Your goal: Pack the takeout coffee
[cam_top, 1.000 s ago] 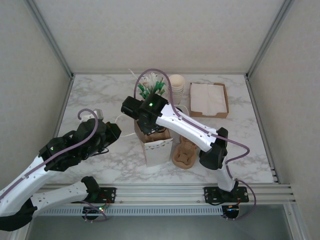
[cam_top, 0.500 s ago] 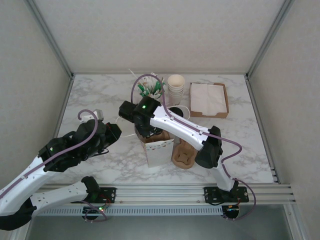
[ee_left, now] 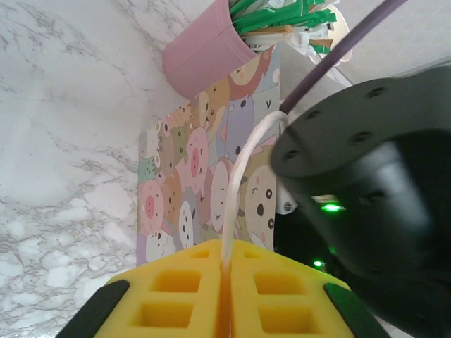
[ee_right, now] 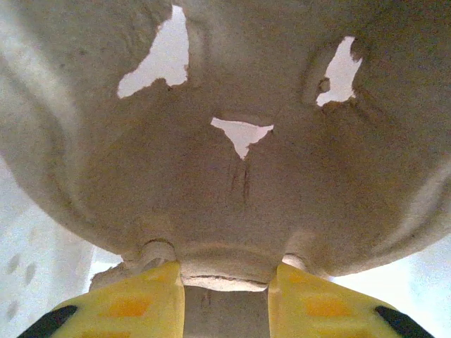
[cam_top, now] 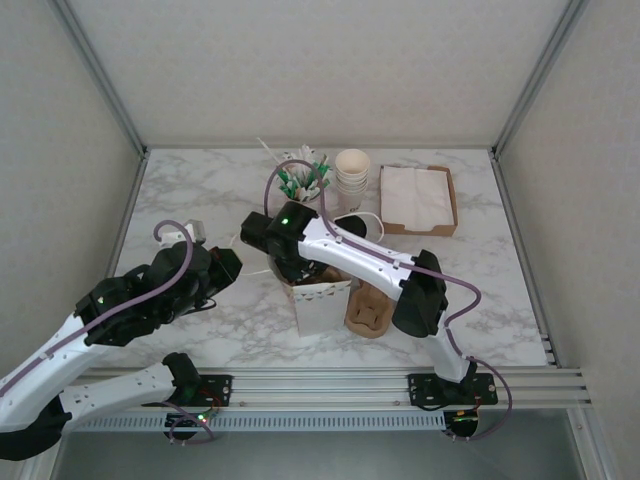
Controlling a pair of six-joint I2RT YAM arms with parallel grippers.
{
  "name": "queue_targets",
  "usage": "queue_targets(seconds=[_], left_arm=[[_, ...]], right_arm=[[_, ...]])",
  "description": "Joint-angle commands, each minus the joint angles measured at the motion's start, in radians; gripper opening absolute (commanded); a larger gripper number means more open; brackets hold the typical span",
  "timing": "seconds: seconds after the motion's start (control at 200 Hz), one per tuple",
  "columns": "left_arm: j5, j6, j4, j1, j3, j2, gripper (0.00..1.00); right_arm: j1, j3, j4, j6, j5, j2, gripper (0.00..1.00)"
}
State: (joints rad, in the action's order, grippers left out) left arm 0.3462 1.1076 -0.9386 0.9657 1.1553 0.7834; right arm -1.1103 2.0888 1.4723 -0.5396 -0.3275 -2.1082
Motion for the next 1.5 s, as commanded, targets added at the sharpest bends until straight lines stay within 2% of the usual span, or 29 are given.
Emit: queue_targets(seconds=[0.0,0.355,0.566,0.761,0.811,1.016,1.191,1.361,1.497], left_arm=[[0.025,0.014,-0.005,0.011,-0.011,-0.01,0.11],[0.024,0.011,0.009,0.02,-0.005,0.002,0.11],[0.021,0.004,0.014,0.025,0.002,0.013,0.11],[0.018,0.0,0.015,0.028,0.01,0.024,0.12],[0.02,-0.002,0.013,0.028,0.012,0.028,0.12],[0.027,-0.003,0.011,0.034,0.015,0.031,0.12],[0.028,-0.003,0.012,0.039,0.014,0.037,0.12],[0.03,-0.003,0.015,0.042,0.012,0.043,0.13],[0.033,-0.003,0.016,0.047,0.011,0.045,0.13]], right_arm=[[0.023,-0.069,-0.075,-0.015,0.04,0.038,0.33],[0.063,-0.27,-0.253,-0.044,0.088,0.108,0.36],[0.069,-0.291,-0.277,-0.049,0.092,0.14,0.41],[0.068,-0.266,-0.283,-0.048,0.087,0.21,0.49],[0.068,-0.261,-0.278,-0.05,0.082,0.225,0.55],[0.067,-0.244,-0.273,-0.059,0.054,0.284,0.63],[0.068,-0.271,-0.33,-0.059,-0.01,0.33,0.62],[0.068,-0.316,-0.424,-0.042,-0.076,0.34,0.5],[0.085,-0.348,-0.488,-0.033,-0.076,0.319,0.42]])
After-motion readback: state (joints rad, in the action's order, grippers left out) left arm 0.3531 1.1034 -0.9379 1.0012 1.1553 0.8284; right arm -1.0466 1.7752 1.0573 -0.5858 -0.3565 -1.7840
